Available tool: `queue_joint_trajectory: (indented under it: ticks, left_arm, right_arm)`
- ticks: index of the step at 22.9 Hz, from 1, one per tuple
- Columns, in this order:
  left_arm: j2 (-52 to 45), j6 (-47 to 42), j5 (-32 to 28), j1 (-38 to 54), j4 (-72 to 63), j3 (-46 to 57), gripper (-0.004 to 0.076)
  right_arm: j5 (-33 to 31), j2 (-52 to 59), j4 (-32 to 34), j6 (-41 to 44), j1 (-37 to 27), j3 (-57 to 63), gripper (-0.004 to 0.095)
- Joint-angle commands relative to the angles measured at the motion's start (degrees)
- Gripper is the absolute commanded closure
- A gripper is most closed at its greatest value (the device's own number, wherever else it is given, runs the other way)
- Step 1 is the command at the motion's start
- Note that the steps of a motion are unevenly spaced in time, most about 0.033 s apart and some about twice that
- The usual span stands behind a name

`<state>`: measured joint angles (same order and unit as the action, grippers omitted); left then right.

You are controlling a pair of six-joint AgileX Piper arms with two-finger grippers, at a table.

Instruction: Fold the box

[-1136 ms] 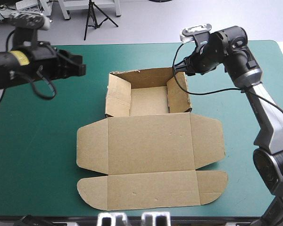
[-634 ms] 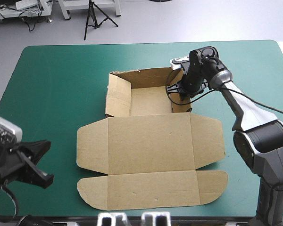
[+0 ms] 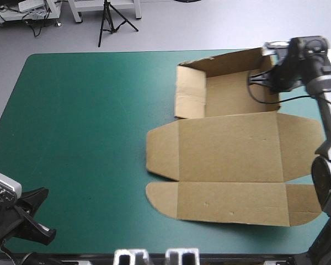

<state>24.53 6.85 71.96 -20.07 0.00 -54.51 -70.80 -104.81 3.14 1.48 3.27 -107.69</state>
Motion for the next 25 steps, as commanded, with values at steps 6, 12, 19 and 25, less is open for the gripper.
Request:
queue_joint_trajectory:
  ticks: [6,12,19,25]
  left_arm:
    - [0.75,-0.09,-0.09,-0.13,4.05,-1.15,0.0732]
    - [0.75,-0.09,-0.32,-0.13,4.42,-1.15,0.0732]
    - [0.75,0.57,-0.32,-0.13,4.42,-1.15,0.0732]
    - [0.75,4.86,-0.88,-0.13,3.56,-1.15,0.0732]
  right_arm:
    - [-1.16,0.54,-3.14,-6.97,-26.83,-0.92,0.0924]
    - [-1.16,-5.64,-1.48,-9.77,-26.79,-0.92,0.0852]
    - [-1.16,-7.23,-1.64,-9.61,-26.79,-0.92,0.0489]
    - [-1.16,3.56,-6.23,-9.61,-26.79,-0.92,0.0487]
